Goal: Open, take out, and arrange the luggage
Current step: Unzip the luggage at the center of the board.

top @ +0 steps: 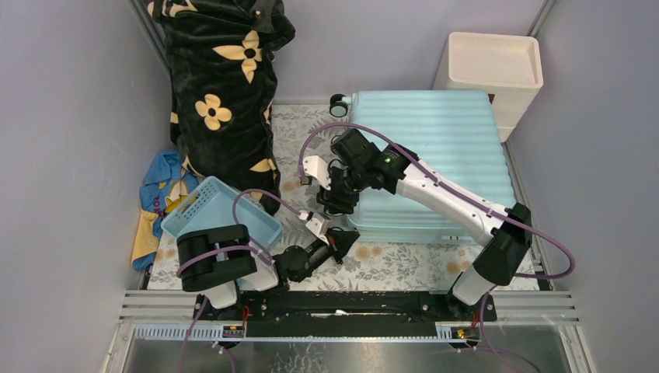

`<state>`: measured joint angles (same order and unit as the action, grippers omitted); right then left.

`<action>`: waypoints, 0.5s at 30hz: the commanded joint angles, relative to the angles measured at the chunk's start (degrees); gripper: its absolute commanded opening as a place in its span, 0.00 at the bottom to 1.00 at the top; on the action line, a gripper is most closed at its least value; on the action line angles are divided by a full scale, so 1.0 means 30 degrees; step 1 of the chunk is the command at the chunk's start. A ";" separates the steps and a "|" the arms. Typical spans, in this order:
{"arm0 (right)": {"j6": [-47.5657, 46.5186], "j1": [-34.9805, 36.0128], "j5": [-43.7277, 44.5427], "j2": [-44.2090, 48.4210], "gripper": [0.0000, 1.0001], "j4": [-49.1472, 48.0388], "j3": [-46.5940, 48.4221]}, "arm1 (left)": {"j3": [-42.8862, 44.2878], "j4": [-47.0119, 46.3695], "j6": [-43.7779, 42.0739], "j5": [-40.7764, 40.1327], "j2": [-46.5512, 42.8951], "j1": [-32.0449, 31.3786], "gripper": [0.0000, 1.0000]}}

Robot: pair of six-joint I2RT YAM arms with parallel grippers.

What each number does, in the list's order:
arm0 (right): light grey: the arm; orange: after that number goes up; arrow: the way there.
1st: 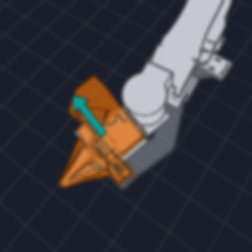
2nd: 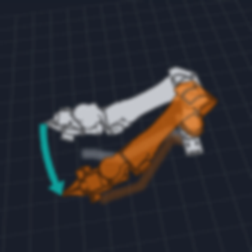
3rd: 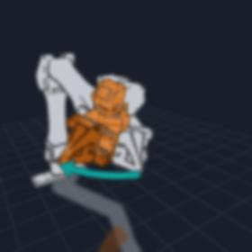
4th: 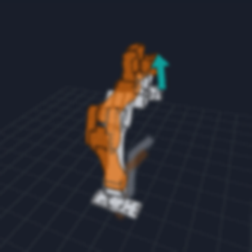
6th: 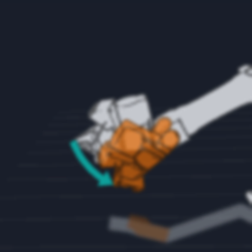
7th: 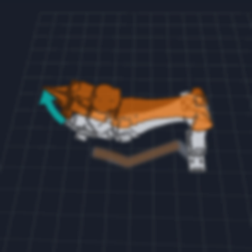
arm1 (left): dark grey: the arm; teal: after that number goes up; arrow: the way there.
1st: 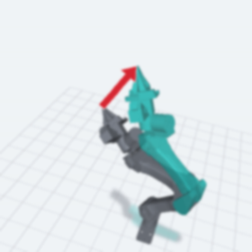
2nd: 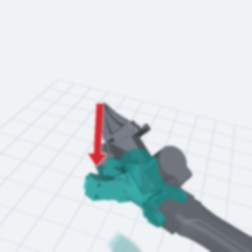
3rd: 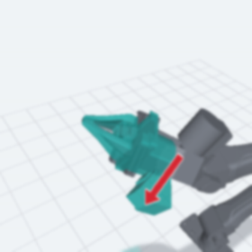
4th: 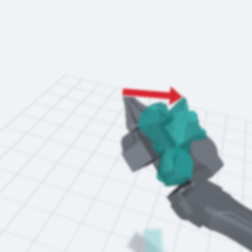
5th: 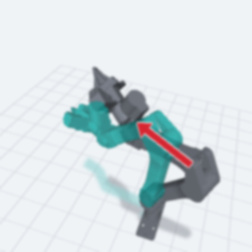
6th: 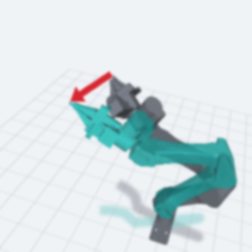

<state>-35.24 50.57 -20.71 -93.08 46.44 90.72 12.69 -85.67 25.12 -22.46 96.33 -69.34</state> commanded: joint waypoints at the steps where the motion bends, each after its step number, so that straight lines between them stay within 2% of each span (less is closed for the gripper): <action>1: 0.0012 -0.0368 -0.0193 0.1843 0.07 -0.1429 0.0215 | -0.0425 0.0520 -0.1174 -0.3291 -0.1462 0.0233 0.00; 5: -0.0525 -0.0370 0.0251 0.2261 0.07 -0.1327 -0.0495 | -0.0750 0.1749 -0.1789 -0.3767 -0.2395 0.0460 0.00; 8: -0.0643 -0.0416 0.0384 0.2755 0.07 -0.1398 -0.0983 | -0.0857 0.2626 -0.1739 -0.3144 -0.2894 0.0939 0.00; 15: -0.0801 -0.0868 -0.1259 0.3637 0.06 -0.0938 -0.1192 | -0.1218 0.4069 -0.1785 -0.1719 -0.3881 0.2648 0.00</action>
<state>-37.41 50.06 -21.52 -89.52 41.76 85.78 10.81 -75.90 22.26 -24.27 87.37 -65.89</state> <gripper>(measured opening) 0.545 0.011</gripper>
